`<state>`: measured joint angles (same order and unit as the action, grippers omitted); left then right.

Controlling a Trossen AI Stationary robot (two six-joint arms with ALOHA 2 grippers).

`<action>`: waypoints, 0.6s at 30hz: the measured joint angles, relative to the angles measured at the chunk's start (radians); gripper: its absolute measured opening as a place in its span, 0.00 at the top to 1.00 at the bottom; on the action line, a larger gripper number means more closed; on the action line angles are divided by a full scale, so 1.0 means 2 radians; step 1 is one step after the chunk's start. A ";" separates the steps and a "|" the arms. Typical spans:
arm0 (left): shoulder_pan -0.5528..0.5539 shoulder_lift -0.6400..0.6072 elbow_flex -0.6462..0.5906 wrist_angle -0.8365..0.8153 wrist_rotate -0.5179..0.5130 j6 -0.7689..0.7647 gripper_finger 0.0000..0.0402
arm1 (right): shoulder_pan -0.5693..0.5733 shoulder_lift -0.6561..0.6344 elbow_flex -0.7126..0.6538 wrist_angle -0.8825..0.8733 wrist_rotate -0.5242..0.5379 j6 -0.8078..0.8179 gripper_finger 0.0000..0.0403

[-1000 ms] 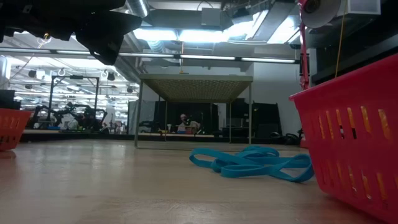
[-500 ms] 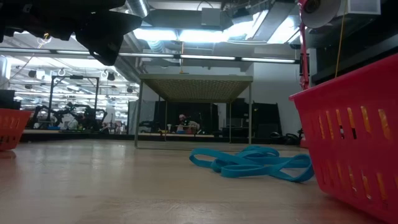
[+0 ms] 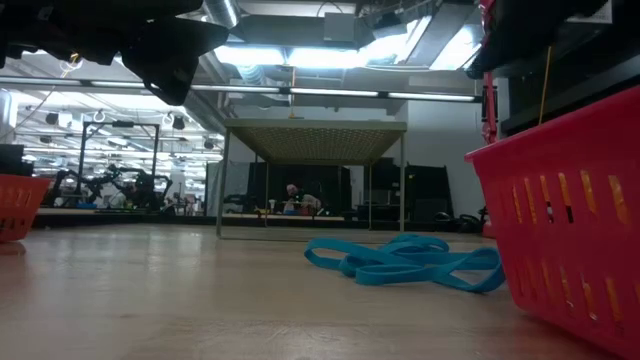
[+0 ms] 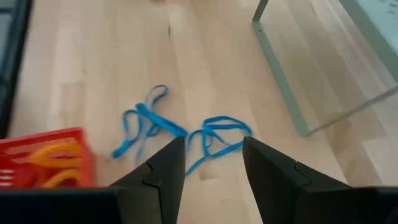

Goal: Pick & Place Office Desk Supplies
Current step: Put the blue rubber band into the blue bin

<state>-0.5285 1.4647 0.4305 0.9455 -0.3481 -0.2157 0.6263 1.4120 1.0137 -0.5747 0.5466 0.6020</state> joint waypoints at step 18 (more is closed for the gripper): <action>0.000 0.000 0.000 -0.001 -0.009 0.001 0.64 | -0.145 0.066 -0.117 0.206 -0.168 -0.163 0.59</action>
<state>-0.5282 1.4647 0.4305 0.9430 -0.3669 -0.2136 0.3363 1.5447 0.7788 -0.1623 0.2108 0.2760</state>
